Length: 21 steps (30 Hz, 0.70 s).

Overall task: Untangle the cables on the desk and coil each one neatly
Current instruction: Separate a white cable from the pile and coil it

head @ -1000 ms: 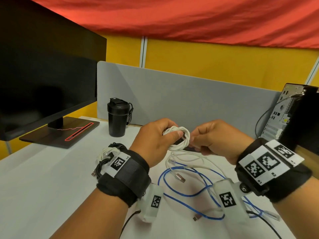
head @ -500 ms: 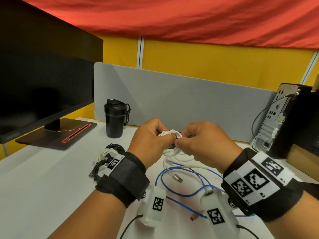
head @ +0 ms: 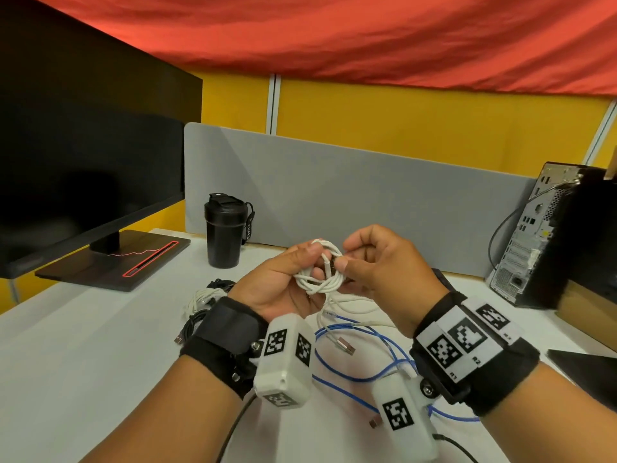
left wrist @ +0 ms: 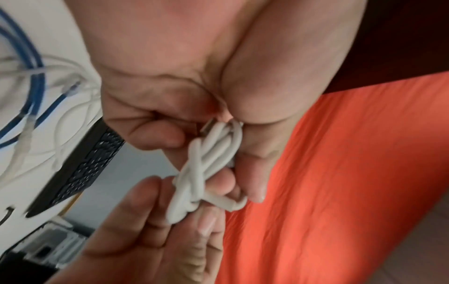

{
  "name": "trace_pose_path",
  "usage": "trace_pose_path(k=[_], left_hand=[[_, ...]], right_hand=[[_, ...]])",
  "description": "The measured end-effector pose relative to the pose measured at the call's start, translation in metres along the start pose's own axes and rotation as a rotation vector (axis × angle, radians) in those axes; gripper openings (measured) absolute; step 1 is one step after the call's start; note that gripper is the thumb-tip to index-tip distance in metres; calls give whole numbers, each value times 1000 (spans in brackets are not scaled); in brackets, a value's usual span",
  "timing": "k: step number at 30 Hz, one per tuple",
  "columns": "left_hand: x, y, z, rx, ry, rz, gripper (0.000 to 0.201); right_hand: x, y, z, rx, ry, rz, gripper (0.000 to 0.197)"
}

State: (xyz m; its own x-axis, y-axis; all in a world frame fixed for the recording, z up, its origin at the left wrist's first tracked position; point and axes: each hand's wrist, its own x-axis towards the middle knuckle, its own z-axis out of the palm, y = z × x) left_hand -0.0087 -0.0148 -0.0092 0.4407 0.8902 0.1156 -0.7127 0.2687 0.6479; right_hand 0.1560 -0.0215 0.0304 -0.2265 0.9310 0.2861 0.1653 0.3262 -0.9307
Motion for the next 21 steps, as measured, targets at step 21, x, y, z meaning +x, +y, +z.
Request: trace_pose_path(k=[21], left_hand=[[10,-11,-7,324,175,349,29]], right_hand=[[7,10,9,633,-18,305,21]])
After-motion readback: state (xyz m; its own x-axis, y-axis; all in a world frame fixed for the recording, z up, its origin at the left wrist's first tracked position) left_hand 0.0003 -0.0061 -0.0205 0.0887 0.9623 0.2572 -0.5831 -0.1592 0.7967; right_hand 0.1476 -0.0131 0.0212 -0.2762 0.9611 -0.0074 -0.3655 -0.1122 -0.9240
